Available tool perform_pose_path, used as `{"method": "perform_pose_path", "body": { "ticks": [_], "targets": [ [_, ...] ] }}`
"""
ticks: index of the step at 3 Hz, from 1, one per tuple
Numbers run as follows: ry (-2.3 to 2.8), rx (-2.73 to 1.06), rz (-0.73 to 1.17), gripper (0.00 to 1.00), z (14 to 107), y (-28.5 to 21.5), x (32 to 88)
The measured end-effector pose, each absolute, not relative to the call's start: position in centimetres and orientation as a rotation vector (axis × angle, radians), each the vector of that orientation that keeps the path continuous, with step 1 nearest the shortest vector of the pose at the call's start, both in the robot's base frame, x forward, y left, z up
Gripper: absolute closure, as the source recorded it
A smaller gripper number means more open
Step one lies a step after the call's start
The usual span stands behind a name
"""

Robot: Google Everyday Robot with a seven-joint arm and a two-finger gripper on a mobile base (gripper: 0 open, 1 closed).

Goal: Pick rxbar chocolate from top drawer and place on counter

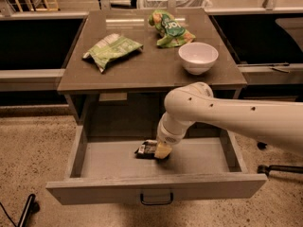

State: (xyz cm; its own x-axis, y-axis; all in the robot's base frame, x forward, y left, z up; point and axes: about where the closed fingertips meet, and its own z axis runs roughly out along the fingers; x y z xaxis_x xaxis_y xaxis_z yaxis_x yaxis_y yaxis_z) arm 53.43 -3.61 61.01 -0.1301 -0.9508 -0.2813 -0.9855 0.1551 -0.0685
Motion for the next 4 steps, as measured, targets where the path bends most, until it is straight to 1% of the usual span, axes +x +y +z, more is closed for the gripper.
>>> {"method": "perform_pose_path", "body": {
  "ticks": [1,3,4],
  "targets": [
    [2.036,-1.857,0.184,1.00,65.7,-2.8,53.9],
    [1.649,-1.965,0.067,1.00,80.1,-2.6,55.0],
    [1.584,-2.048,0.043,1.00,84.2,-3.3,57.6]
  ]
}}
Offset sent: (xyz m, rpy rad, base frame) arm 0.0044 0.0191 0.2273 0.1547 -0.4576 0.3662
